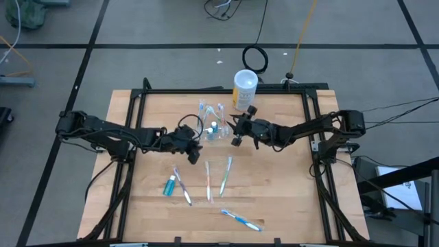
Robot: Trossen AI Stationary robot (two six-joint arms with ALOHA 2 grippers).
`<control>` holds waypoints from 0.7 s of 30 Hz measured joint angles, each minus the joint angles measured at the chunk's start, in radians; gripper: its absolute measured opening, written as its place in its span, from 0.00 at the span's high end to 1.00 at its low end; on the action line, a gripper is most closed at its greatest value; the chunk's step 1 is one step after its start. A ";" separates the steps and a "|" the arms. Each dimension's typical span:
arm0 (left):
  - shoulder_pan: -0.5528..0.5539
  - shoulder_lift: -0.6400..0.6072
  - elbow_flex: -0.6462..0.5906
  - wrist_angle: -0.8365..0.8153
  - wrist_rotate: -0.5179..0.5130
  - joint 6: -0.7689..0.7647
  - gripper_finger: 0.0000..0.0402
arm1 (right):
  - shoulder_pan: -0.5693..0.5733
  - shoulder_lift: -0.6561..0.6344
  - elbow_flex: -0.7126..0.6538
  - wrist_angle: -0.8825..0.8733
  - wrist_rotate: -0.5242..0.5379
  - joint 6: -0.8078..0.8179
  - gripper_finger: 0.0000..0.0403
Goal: Pick & Place toothbrushing station
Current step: Put the purple toothbrush into the transparent organizer
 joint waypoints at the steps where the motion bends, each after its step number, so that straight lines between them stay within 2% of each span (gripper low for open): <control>1: 0.000 0.000 0.000 -0.008 0.056 -0.006 0.67 | 0.000 -0.009 0.000 -0.024 0.000 -0.019 0.63; 5: -0.002 0.000 0.000 -0.094 0.177 -0.079 0.67 | 0.000 -0.046 0.000 -0.141 0.000 -0.088 0.63; 9: -0.006 0.000 0.000 -0.246 0.187 -0.120 0.67 | 0.000 -0.082 0.000 -0.215 0.001 -0.156 0.63; 13: -0.006 0.000 0.000 -0.380 0.202 -0.225 0.67 | 0.000 -0.113 0.000 -0.251 0.002 -0.181 0.63; 21: -0.006 0.000 0.000 -0.476 0.309 -0.262 0.63 | 0.000 -0.124 0.000 -0.245 0.002 -0.227 0.64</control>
